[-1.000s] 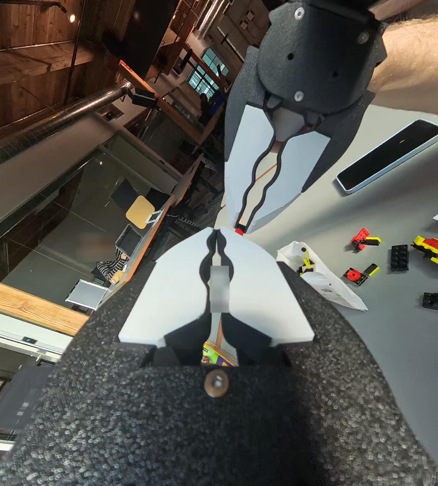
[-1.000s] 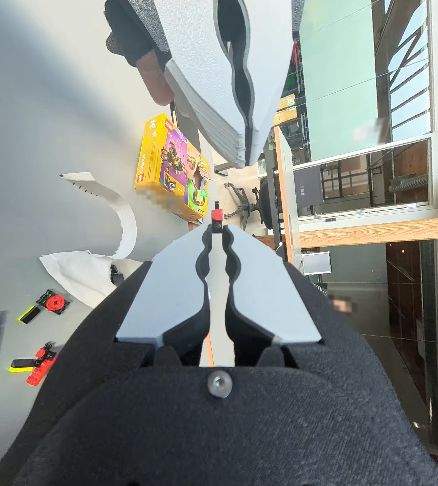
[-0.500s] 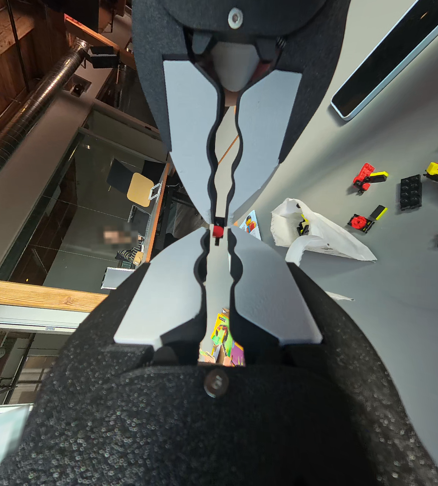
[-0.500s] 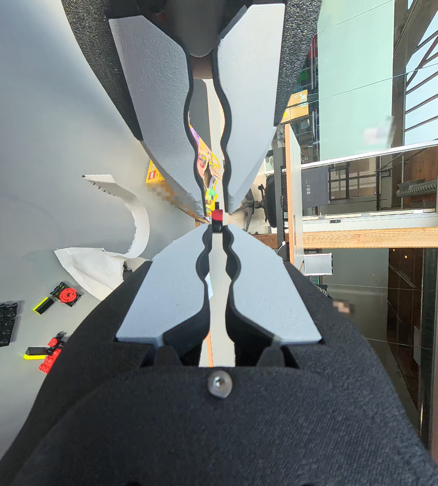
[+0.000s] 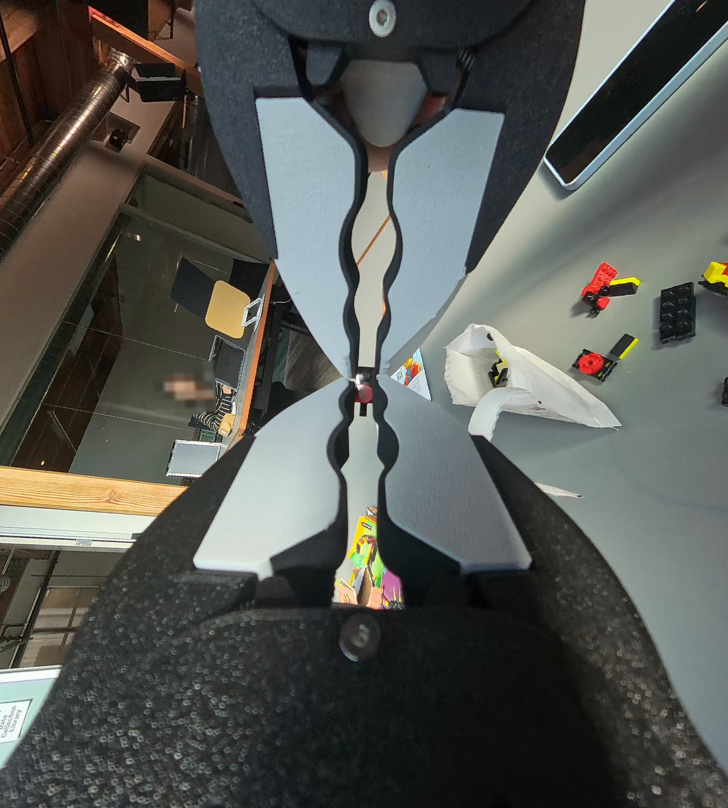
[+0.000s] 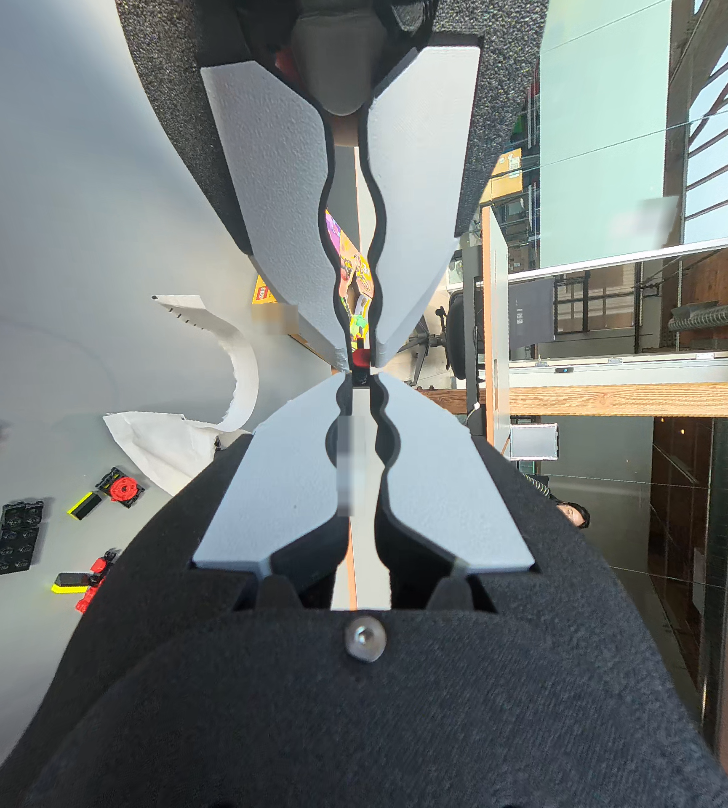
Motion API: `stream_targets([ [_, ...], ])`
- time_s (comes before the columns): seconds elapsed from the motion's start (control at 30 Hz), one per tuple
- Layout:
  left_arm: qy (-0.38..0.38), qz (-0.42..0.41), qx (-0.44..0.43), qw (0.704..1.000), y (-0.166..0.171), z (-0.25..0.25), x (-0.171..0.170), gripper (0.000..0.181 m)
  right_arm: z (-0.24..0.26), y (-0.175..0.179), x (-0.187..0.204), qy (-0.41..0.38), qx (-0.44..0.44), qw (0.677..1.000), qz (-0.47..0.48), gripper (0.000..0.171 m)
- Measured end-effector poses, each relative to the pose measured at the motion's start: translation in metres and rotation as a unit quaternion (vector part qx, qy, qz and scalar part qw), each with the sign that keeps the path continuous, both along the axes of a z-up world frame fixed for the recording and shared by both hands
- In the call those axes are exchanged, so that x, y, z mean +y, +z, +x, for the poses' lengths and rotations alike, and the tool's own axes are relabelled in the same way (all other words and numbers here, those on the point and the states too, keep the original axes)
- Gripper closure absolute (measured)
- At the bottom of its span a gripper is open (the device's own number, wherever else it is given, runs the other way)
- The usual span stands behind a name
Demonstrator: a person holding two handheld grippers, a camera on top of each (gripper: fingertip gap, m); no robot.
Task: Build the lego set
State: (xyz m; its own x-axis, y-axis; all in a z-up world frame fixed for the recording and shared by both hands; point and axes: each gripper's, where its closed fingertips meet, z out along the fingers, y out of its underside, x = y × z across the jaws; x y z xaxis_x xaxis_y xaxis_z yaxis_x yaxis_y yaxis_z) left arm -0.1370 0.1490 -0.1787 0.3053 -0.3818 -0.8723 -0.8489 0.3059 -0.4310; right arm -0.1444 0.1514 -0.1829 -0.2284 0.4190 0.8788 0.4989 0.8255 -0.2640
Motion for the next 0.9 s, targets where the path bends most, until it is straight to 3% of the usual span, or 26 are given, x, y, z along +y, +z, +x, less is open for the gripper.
stream_targets([
  [0.37,0.004,0.018,-0.002,1.0,0.004,0.004,0.004,0.174,0.001,0.004,-0.001,-0.003,0.006,1.0,0.007,0.164],
  [0.5,-0.024,0.04,-0.128,0.991,0.026,0.009,0.004,0.174,0.001,0.022,0.0,0.003,0.061,0.998,-0.03,0.164],
  [0.67,-0.068,0.017,-0.279,0.958,0.043,0.01,0.003,0.175,-0.003,0.031,0.002,0.01,0.1,0.994,-0.047,0.163],
  [0.77,-0.1,-0.006,-0.336,0.936,0.046,0.012,-0.001,0.176,-0.003,0.028,0.004,0.008,0.096,0.994,-0.048,0.163],
  [0.83,-0.143,0.016,-0.405,0.903,0.074,0.006,-0.016,0.181,0.002,0.002,0.037,-0.063,0.038,0.997,-0.02,0.164],
  [0.9,-0.094,0.028,-0.368,0.925,0.069,-0.006,-0.005,0.181,-0.003,0.003,0.03,-0.033,0.057,0.997,-0.036,0.164],
])
